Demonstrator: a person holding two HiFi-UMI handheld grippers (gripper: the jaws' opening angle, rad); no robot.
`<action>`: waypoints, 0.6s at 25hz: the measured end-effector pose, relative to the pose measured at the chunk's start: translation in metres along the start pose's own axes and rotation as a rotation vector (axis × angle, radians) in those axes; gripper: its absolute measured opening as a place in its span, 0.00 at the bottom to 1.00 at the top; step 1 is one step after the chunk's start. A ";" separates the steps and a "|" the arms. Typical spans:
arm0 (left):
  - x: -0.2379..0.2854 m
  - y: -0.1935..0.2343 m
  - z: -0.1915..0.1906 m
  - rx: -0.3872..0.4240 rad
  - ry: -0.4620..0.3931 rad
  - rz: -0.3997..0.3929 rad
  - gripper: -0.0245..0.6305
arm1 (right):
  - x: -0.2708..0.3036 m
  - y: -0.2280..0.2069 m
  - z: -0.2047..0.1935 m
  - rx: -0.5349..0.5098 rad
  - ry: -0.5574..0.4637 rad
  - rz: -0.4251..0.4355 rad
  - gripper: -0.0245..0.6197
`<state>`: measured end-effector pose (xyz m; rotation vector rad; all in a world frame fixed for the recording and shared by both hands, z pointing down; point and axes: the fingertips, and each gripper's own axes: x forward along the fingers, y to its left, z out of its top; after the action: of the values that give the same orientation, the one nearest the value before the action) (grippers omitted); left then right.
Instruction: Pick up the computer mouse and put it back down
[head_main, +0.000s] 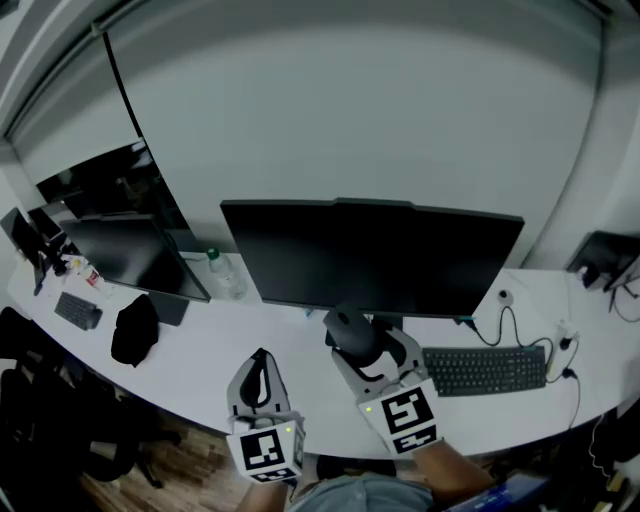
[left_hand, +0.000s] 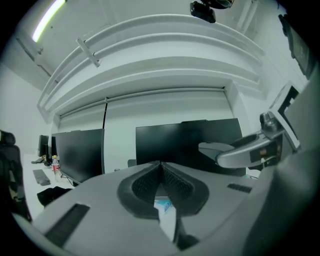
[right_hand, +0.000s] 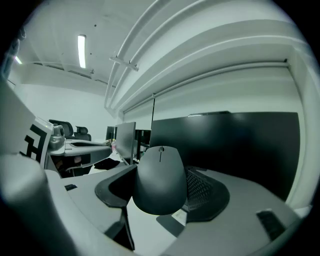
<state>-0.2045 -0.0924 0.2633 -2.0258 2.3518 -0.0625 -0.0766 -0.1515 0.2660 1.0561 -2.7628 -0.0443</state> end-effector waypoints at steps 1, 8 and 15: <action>0.000 0.002 0.003 0.000 -0.005 0.002 0.05 | 0.000 0.001 0.007 -0.012 -0.014 0.006 0.51; -0.003 0.009 0.012 -0.002 -0.030 0.021 0.05 | 0.002 0.013 0.041 -0.058 -0.075 0.046 0.51; -0.003 0.014 0.013 -0.008 -0.033 0.028 0.05 | 0.011 0.021 0.045 -0.060 -0.079 0.065 0.51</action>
<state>-0.2176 -0.0875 0.2492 -1.9817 2.3641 -0.0186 -0.1065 -0.1449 0.2251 0.9696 -2.8447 -0.1625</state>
